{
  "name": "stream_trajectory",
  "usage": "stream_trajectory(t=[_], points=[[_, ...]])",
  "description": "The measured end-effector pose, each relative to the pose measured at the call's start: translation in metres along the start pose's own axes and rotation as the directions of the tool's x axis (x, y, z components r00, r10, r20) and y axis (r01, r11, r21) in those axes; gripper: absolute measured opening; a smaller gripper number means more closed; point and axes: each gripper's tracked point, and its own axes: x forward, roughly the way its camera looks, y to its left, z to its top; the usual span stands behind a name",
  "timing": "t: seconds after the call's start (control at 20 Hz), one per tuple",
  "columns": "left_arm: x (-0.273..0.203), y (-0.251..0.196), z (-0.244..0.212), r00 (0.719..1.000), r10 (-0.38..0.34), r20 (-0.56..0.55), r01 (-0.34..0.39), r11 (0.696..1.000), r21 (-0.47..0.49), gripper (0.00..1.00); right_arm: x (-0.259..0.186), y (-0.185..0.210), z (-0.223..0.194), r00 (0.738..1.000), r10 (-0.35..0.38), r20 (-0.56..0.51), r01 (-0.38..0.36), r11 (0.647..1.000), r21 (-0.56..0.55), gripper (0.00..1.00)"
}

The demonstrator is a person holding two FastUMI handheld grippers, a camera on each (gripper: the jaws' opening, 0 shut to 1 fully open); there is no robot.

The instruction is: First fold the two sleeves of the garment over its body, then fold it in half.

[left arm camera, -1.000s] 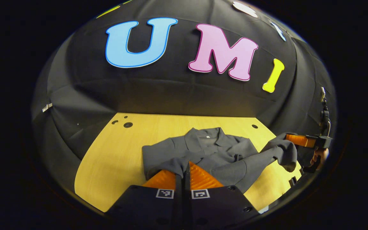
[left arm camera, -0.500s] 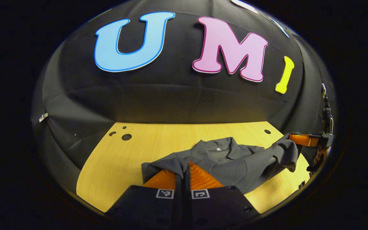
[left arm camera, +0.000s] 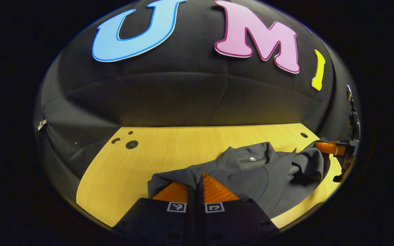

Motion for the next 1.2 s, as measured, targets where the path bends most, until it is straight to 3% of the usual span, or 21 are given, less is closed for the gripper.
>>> stream_trajectory(t=[0.4, 0.5, 0.55, 0.65, 0.7, 0.85, 0.9, 0.95, 1.1, 1.2], points=[[0.048, 0.001, -0.028, 0.997, 0.049, -0.061, -0.045, 0.997, 0.064, 0.11, 0.039, -0.015, -0.038, 0.997, -0.048, -0.068, 0.047, 0.999, -0.005, 0.09], [0.054, 0.004, -0.042, 0.993, 0.068, -0.096, -0.063, 0.997, 0.052, 0.19, 0.042, -0.016, -0.045, 0.994, -0.052, -0.094, 0.055, 0.998, 0.022, 0.19], [0.053, 0.004, -0.049, 0.992, 0.067, -0.111, -0.062, 0.997, 0.043, 0.27, 0.044, -0.016, -0.052, 0.993, -0.049, -0.111, 0.053, 0.998, 0.035, 0.14], [0.051, 0.009, -0.055, 0.99, 0.084, -0.113, -0.08, 0.996, 0.046, 0.43, 0.041, -0.019, -0.053, 0.991, -0.06, -0.121, 0.064, 0.998, 0.03, 0.39], [0.049, 0.011, -0.055, 0.99, 0.086, -0.113, -0.081, 0.996, 0.047, 0.51, 0.039, -0.02, -0.052, 0.991, -0.065, -0.118, 0.068, 0.997, 0.024, 0.61], [0.042, 0.016, -0.056, 0.99, 0.085, -0.115, -0.082, 0.996, 0.029, 0.78, 0.029, -0.02, -0.046, 0.992, -0.073, -0.102, 0.075, 0.997, 0.021, 0.72], [0.038, 0.015, -0.053, 0.991, 0.079, -0.11, -0.078, 0.997, 0.016, 0.87, 0.024, -0.019, -0.042, 0.993, -0.068, -0.093, 0.071, 0.997, 0.03, 0.82], [0.032, 0.014, -0.051, 0.992, 0.069, -0.103, -0.069, 0.998, 0.003, 0.97, 0.018, -0.017, -0.038, 0.994, -0.065, -0.085, 0.069, 0.997, 0.04, 0.86], [0.012, 0.012, -0.042, 0.995, 0.059, -0.08, -0.06, 0.998, 0.001, 0.96, -0.003, -0.013, -0.023, 0.996, -0.069, -0.052, 0.072, 0.996, 0.052, 0.97], [-0.007, 0.006, -0.034, 0.997, 0.037, -0.061, -0.037, 0.999, 0.003, 0.96, -0.021, -0.007, -0.011, 0.997, -0.067, -0.028, 0.068, 0.996, 0.055, 0.98]])
